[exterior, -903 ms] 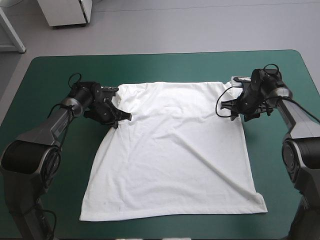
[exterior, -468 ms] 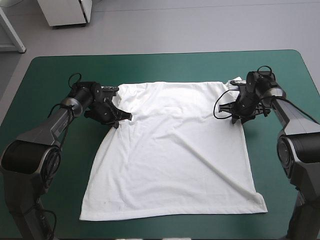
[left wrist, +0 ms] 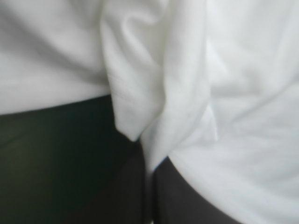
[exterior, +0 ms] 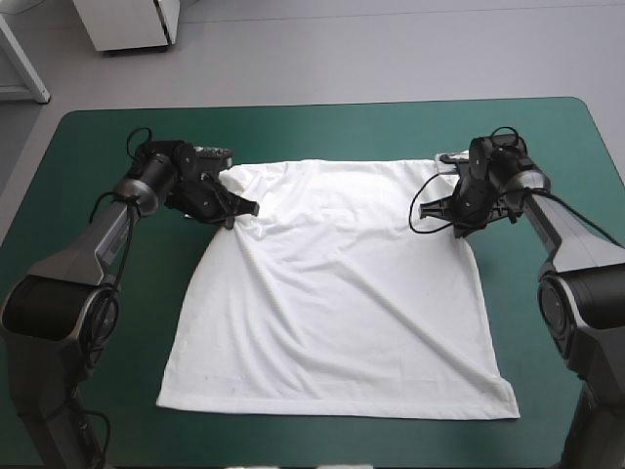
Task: Fold the cloth
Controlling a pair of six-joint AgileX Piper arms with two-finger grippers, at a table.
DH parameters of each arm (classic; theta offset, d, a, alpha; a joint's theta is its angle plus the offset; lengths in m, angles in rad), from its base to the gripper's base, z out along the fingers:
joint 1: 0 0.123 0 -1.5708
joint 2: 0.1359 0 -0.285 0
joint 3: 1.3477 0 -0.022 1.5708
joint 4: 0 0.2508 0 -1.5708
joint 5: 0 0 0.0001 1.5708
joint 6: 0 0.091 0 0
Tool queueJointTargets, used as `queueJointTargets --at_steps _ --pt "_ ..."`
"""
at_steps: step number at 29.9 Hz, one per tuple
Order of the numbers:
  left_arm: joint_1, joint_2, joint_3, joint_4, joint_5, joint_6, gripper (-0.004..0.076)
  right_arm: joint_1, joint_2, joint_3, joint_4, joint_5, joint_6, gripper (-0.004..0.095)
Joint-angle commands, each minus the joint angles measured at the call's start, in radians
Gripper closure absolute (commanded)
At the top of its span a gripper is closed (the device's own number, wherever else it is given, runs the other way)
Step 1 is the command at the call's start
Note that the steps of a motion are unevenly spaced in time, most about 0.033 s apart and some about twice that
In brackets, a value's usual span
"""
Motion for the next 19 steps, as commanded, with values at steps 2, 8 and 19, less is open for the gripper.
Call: queueJointTargets --at_steps 2,8,19 --pt "-0.003 -0.117 -0.144 -0.014 0.095 0.031 0.0746 0.0 -0.177 -0.084 -0.008 -0.001 -0.012 0.0925" --pt "-0.003 -0.186 -0.278 -0.014 0.189 0.05 0.0746 0.0 -0.295 -0.214 -0.008 0.02 -0.016 0.0925" --pt "-0.003 -0.351 -0.556 -0.014 0.211 0.05 0.0746 0.0 -0.462 -0.51 -0.008 0.075 -0.045 0.0925"
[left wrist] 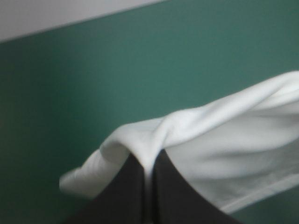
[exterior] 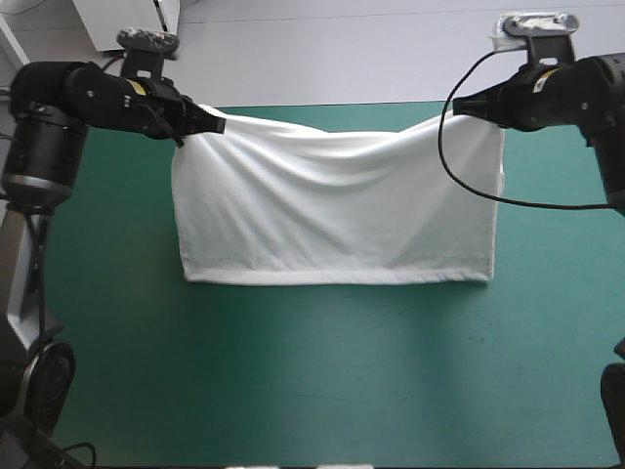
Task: Fold the cloth
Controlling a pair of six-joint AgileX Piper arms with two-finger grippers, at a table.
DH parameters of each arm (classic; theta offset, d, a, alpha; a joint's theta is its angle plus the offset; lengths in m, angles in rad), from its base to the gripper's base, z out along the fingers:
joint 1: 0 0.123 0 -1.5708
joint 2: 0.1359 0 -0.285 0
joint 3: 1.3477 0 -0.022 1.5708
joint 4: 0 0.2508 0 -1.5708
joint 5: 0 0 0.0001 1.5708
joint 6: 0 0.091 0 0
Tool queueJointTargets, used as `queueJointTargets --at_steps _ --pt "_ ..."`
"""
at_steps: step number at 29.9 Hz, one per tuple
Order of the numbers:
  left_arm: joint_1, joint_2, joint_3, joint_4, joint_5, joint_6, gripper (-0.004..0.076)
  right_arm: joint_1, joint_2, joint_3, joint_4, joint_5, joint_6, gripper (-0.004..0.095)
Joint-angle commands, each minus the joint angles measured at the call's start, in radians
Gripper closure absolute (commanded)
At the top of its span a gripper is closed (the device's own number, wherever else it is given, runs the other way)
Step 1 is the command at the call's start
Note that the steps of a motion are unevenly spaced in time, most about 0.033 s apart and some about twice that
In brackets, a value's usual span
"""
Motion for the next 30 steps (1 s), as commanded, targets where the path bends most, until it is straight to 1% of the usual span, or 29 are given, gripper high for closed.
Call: queueJointTargets --at_steps 1,7,10,14,17,23,30 --pt "-0.003 -0.104 -0.106 -0.018 0.0 0.0 0.0746 -0.001 -0.093 -0.108 -0.008 -0.038 -0.019 0.0925" --pt "-0.003 -0.18 -0.215 -0.032 -0.002 0.024 0.0746 -0.001 -0.158 -0.214 -0.008 -0.044 -0.024 0.0925" --pt "-0.003 -0.2 -0.234 -0.035 -0.016 0.024 0.0746 -0.001 -0.168 -0.233 -0.008 -0.048 -0.026 0.0925" --pt "-0.003 -0.19 -0.234 -0.033 -0.042 0.051 0.0746 -0.001 -0.161 -0.228 -0.008 -0.05 -0.03 0.0925" --pt "-0.003 -0.16 -0.234 -0.026 -0.08 0.057 0.0746 -0.001 -0.128 -0.228 -0.008 -0.073 -0.033 0.0925" --pt "-0.003 -0.053 -0.234 0.015 -0.217 0.057 0.0746 -0.001 -0.017 -0.228 -0.024 -0.178 -0.046 0.0924" --pt "-0.003 0.077 -0.235 0.023 -0.401 0.053 0.0746 -0.001 0.105 -0.232 -0.083 -0.315 -0.046 0.0925"
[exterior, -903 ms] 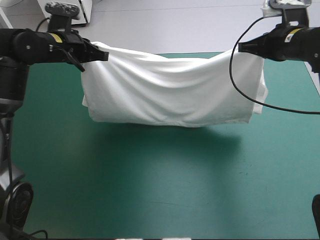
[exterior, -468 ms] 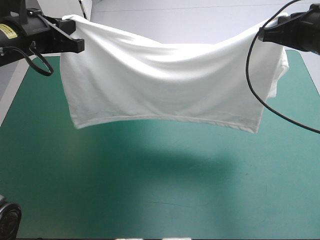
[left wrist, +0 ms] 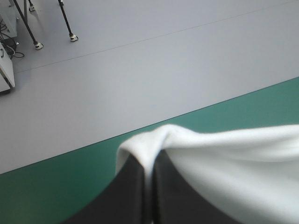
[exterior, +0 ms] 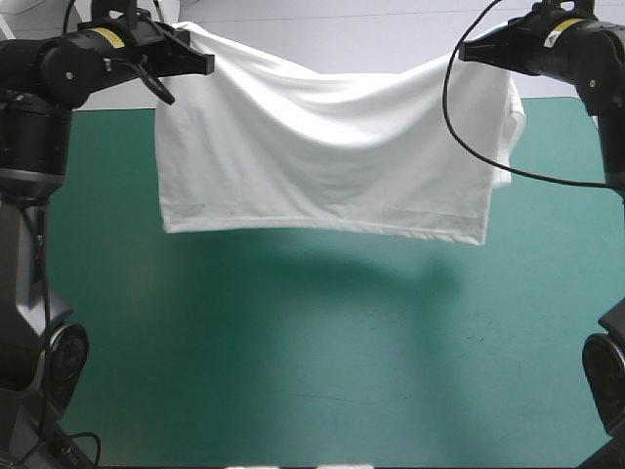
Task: Fold the cloth
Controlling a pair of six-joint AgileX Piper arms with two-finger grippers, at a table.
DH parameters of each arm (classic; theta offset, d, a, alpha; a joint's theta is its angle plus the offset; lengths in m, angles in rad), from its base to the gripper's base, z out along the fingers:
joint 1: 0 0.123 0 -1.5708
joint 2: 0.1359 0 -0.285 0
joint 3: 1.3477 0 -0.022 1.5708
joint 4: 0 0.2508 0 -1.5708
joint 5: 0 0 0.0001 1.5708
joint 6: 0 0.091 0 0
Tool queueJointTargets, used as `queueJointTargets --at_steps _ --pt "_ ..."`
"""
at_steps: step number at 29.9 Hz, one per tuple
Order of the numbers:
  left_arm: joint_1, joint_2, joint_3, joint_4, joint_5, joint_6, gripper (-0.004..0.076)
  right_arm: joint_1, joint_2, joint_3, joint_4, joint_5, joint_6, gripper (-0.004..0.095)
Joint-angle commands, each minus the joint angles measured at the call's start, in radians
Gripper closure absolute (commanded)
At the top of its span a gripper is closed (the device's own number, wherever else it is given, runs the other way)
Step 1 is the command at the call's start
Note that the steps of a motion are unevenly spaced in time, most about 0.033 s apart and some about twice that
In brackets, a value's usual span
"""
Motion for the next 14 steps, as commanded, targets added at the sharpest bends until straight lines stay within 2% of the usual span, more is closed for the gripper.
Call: queueJointTargets --at_steps 1,4,7,9,12,14 --pt "-0.003 0.002 -0.026 -0.009 -0.186 -0.003 0.0746 -0.001 0.005 -0.023 -0.035 -0.16 -0.01 0.0925" --pt "-0.003 0.033 -0.026 -0.011 -0.229 -0.003 0.0746 -0.001 0.034 -0.023 -0.035 -0.166 -0.01 0.0925" --pt "-0.003 0.071 -0.026 -0.011 -0.199 -0.003 0.0746 -0.001 0.069 -0.021 -0.033 -0.106 0.011 0.0925" --pt "-0.003 0.106 -0.026 -0.011 -0.116 -0.003 0.0746 -0.001 0.097 -0.02 -0.019 -0.038 0.022 0.0925" --pt "-0.003 0.16 -0.026 0.017 0.088 -0.028 0.0746 -0.001 0.139 -0.017 0.012 0.072 0.025 0.0925" --pt "-0.003 0.189 -0.026 0.065 0.183 -0.085 0.0746 -0.001 0.148 0.007 0.031 0.124 0.025 0.0925"
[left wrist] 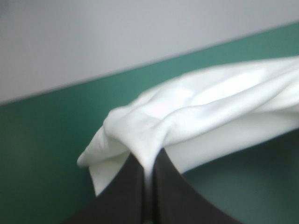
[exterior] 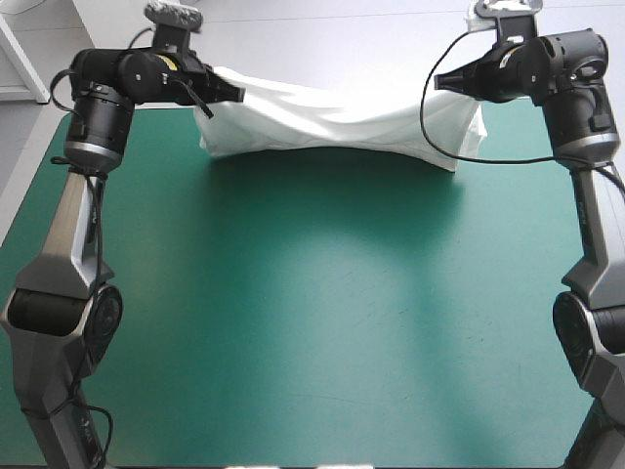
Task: Fold the cloth
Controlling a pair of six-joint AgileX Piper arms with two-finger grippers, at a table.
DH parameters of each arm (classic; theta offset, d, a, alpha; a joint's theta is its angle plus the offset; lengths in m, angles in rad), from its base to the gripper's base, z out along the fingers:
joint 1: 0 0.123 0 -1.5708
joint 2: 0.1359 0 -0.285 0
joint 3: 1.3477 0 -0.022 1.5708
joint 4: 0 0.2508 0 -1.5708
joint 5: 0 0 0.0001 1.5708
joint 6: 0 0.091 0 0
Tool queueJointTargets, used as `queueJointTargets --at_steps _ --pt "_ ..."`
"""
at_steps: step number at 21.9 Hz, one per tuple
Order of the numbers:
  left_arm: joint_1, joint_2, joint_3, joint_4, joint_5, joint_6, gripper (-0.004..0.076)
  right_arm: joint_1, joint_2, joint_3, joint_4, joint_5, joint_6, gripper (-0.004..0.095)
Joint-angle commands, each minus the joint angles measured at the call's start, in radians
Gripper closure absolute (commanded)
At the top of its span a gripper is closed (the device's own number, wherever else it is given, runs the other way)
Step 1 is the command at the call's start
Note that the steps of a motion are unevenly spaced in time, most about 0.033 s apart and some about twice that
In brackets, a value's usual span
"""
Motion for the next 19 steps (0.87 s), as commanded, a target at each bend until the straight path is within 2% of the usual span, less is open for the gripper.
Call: queueJointTargets --at_steps 1,3,6,8,9,10,11,13,19 --pt "-0.001 -0.015 -0.027 0.04 0.099 -0.055 0.0746 -0.001 -0.034 0.02 0.026 0.034 0.0 0.0925" --pt "0.001 -0.003 -0.027 0.047 0.158 -0.051 0.0746 -0.001 -0.041 0.079 0.034 0.067 0.009 0.0925" --pt "0.001 -0.019 0.029 0.033 0.158 -0.062 0.0746 -0.001 -0.075 0.205 0.041 0.08 0.019 0.0925" --pt "0.001 -0.067 0.201 -0.003 0.158 -0.06 0.0746 -0.001 -0.141 0.365 0.043 0.062 0.019 0.0925" --pt "-0.001 -0.115 0.344 -0.009 0.152 -0.058 0.0746 -0.001 -0.192 0.486 0.045 0.044 0.016 0.0925" --pt "-0.001 -0.146 0.426 -0.013 0.136 -0.054 0.0746 -0.001 -0.212 0.544 0.053 0.033 0.012 0.0925" --pt "-0.001 -0.222 0.581 -0.032 0.084 -0.052 0.0746 -0.001 -0.258 0.656 0.079 0.017 -0.003 0.0925" --pt "-0.001 -0.332 0.749 -0.044 0.023 -0.052 0.0746 -0.001 -0.313 0.796 0.083 0.017 -0.007 0.0925" --pt "-0.001 -0.584 1.189 -0.063 0.001 -0.056 0.0746 -0.001 -0.497 1.157 0.086 0.014 -0.011 0.0925"
